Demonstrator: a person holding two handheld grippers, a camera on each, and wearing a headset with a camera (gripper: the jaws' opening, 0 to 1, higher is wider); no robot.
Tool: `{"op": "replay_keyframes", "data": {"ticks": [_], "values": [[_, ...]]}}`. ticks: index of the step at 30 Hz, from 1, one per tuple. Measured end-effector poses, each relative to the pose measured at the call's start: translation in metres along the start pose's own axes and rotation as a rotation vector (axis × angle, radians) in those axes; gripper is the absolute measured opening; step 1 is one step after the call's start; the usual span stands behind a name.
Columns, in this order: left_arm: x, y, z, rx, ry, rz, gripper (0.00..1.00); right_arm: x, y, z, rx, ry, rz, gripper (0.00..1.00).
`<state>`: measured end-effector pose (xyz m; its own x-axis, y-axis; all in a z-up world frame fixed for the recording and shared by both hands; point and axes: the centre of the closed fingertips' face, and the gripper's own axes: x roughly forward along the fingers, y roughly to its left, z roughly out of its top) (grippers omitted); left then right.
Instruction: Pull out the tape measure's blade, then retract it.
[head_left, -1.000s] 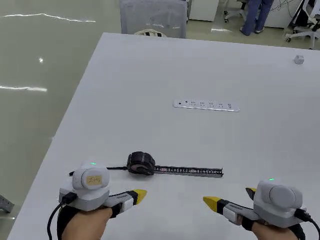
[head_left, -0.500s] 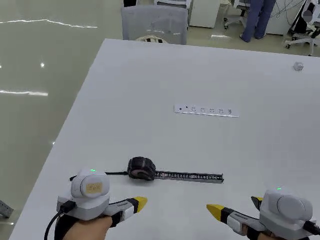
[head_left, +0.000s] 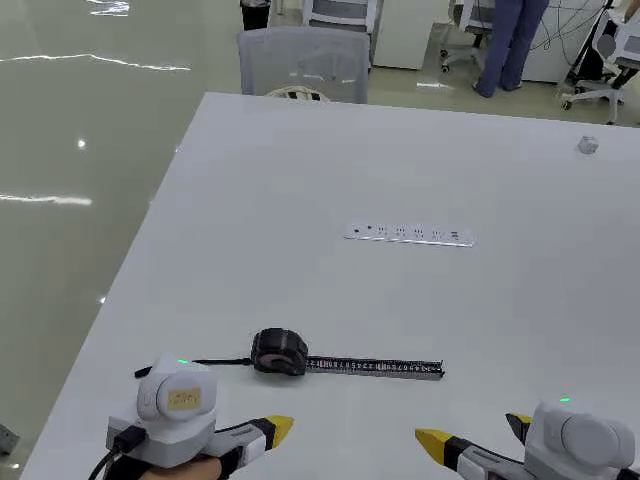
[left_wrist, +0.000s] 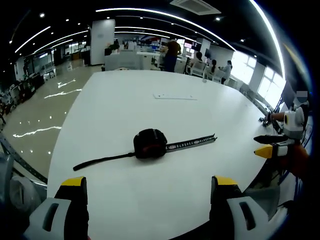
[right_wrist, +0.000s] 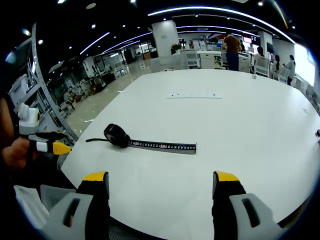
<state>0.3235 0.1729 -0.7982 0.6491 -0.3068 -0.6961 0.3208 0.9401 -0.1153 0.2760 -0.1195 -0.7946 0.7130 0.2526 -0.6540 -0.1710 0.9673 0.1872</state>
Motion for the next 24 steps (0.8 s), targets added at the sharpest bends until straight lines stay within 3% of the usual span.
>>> {"op": "replay_keyframes", "data": {"ticks": [10,11,24], "values": [[-0.002,0.002,0.005,-0.002,-0.005,0.016,1.00,-0.003,-0.002,0.000,0.000,-0.006,-0.009,0.88],[-0.003,0.005,0.004,0.012,0.005,0.040,1.00,-0.002,-0.001,-0.002,0.000,-0.002,-0.008,0.88],[0.001,-0.005,0.006,0.011,-0.001,0.033,0.98,0.003,-0.005,-0.010,-0.010,0.023,-0.004,0.87]]}}
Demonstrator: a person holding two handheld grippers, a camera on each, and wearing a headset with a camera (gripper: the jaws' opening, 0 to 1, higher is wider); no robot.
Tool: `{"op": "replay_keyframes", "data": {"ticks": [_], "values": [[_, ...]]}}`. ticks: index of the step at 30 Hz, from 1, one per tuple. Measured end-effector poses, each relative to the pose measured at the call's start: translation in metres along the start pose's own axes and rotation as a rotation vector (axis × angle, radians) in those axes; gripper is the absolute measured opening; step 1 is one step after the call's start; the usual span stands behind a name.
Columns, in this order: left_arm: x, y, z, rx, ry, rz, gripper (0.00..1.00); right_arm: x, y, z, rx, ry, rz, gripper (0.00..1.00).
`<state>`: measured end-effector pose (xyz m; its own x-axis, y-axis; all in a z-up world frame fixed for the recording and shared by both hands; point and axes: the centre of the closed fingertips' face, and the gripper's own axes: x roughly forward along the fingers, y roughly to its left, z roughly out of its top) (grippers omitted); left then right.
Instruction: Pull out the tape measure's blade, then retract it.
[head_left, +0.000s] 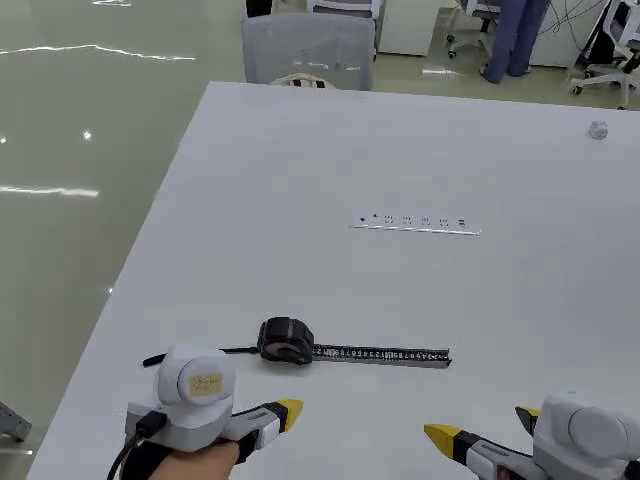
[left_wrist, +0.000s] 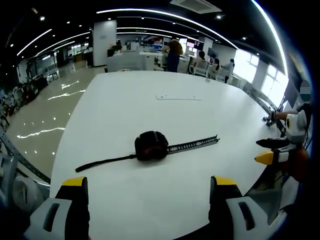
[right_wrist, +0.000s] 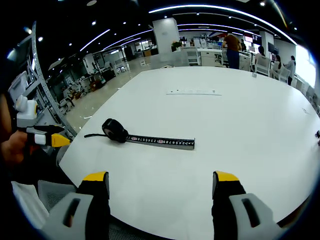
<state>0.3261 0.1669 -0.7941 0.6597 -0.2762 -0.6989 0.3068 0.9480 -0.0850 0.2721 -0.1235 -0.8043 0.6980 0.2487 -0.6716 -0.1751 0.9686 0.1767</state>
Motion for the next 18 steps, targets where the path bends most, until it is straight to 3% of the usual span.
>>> {"op": "replay_keyframes", "data": {"ticks": [9,14,18], "values": [[0.001,0.000,0.000,-0.006,0.000,0.002,0.96,0.000,-0.001,0.000,-0.001,0.003,0.000,0.86],[0.012,-0.004,0.001,-0.015,0.010,0.004,0.95,0.015,-0.009,0.003,-0.048,0.027,0.016,0.85],[0.015,-0.005,0.001,-0.014,0.013,0.003,0.95,0.017,-0.013,0.003,-0.058,0.033,0.014,0.85]]}}
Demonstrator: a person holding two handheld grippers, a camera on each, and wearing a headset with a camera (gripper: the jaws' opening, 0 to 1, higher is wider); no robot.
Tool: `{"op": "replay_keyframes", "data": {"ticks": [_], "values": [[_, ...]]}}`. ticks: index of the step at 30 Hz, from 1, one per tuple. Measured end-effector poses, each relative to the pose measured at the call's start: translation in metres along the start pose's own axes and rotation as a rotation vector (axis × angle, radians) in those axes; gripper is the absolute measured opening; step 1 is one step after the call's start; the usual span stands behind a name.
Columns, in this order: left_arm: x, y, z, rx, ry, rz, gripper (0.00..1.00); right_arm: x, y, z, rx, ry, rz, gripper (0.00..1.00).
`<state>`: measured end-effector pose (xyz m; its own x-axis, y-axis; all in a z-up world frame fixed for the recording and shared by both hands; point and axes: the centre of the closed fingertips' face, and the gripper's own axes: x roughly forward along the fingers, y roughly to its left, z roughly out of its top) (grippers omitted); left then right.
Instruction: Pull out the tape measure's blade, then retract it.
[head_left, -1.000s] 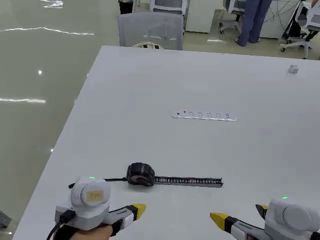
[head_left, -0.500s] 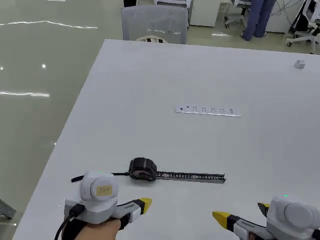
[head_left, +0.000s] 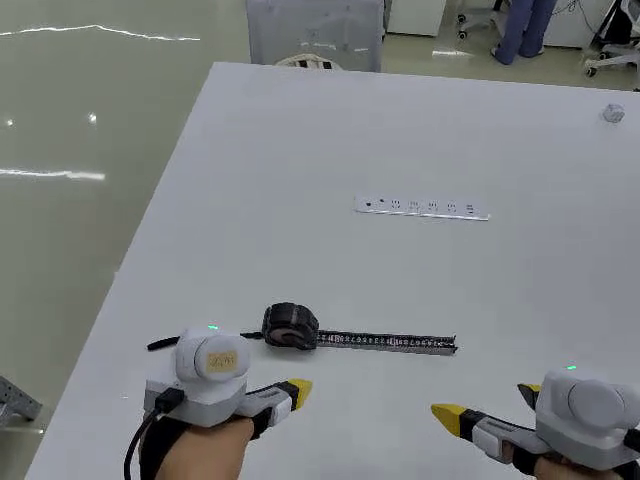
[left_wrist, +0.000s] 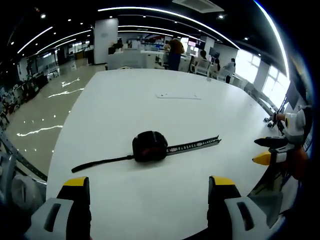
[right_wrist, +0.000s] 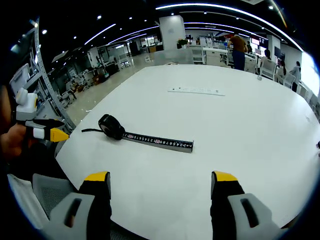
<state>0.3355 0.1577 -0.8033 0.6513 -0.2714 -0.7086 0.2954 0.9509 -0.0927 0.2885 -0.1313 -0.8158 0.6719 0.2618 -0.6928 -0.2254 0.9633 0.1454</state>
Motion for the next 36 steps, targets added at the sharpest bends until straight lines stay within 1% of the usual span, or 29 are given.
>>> {"op": "replay_keyframes", "data": {"ticks": [5,9,14,17,24,31,34,36], "values": [[0.005,-0.003,0.002,-0.007,-0.001,-0.003,0.94,0.004,-0.003,0.000,-0.019,0.010,0.005,0.83],[0.010,-0.007,0.004,-0.002,0.004,-0.005,0.93,0.008,-0.007,0.000,-0.043,0.019,0.009,0.82],[0.014,-0.010,0.009,-0.004,-0.004,-0.007,0.92,0.011,-0.008,0.002,-0.060,0.024,0.015,0.81],[0.018,-0.012,0.009,0.001,0.000,-0.007,0.91,0.015,-0.011,0.003,-0.071,0.026,0.020,0.81],[0.026,-0.014,0.010,-0.004,0.004,0.000,0.89,0.024,-0.014,0.003,-0.099,0.040,0.035,0.79],[0.027,-0.014,0.010,-0.006,0.005,0.000,0.88,0.025,-0.014,0.003,-0.105,0.043,0.037,0.78],[0.035,-0.014,0.010,-0.023,0.010,0.007,0.87,0.034,-0.019,0.005,-0.138,0.061,0.050,0.77],[0.040,-0.016,0.011,-0.023,0.012,0.006,0.87,0.039,-0.021,0.007,-0.160,0.069,0.060,0.77]]}}
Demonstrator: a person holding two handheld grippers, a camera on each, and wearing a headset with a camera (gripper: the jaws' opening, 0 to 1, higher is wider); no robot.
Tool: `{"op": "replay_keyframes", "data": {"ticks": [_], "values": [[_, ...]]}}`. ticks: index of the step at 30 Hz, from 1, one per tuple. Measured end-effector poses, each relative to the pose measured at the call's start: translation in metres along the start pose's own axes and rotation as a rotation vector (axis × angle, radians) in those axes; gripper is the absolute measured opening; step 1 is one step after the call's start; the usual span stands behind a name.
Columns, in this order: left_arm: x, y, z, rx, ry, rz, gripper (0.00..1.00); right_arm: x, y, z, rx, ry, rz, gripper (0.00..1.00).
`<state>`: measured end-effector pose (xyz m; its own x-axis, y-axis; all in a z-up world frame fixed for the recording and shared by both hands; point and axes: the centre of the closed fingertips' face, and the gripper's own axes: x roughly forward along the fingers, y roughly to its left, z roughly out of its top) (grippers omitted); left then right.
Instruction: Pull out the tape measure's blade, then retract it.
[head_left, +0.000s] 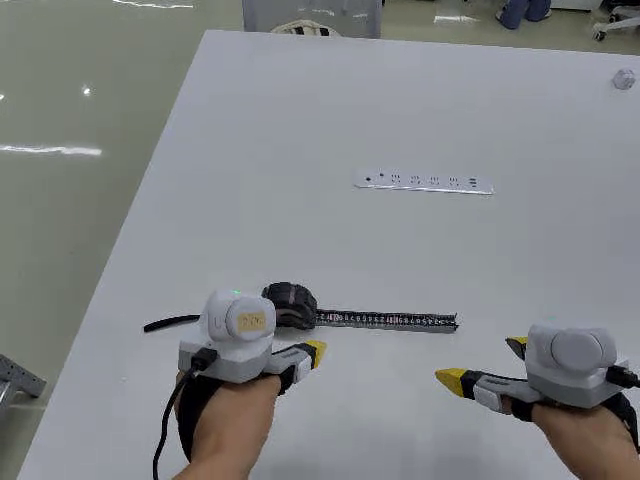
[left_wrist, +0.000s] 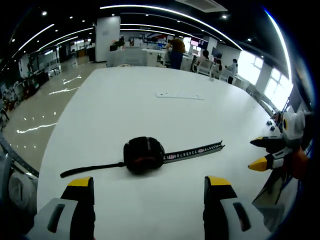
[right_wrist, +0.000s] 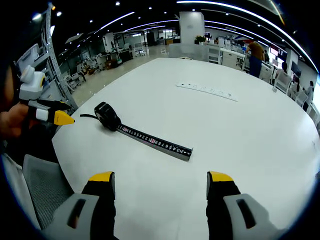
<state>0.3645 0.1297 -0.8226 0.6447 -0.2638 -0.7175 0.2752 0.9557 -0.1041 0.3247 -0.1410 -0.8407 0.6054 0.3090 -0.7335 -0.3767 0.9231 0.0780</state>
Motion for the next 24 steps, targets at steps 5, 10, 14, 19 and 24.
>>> {"op": "replay_keyframes", "data": {"ticks": [5,10,14,19,24], "values": [[0.007,-0.001,0.000,-0.009,0.008,0.003,0.86,0.006,-0.005,0.002,-0.031,0.013,0.009,0.75],[0.013,-0.001,0.001,-0.015,0.005,0.010,0.85,0.010,-0.008,0.003,-0.054,0.023,0.019,0.74],[0.019,-0.002,-0.001,-0.027,0.010,0.012,0.85,0.013,-0.011,0.003,-0.075,0.035,0.027,0.74],[0.025,-0.003,-0.002,-0.028,0.019,0.015,0.85,0.018,-0.017,0.004,-0.098,0.043,0.037,0.73],[0.030,-0.003,-0.002,-0.037,0.021,0.017,0.84,0.023,-0.021,0.004,-0.124,0.058,0.046,0.72]]}}
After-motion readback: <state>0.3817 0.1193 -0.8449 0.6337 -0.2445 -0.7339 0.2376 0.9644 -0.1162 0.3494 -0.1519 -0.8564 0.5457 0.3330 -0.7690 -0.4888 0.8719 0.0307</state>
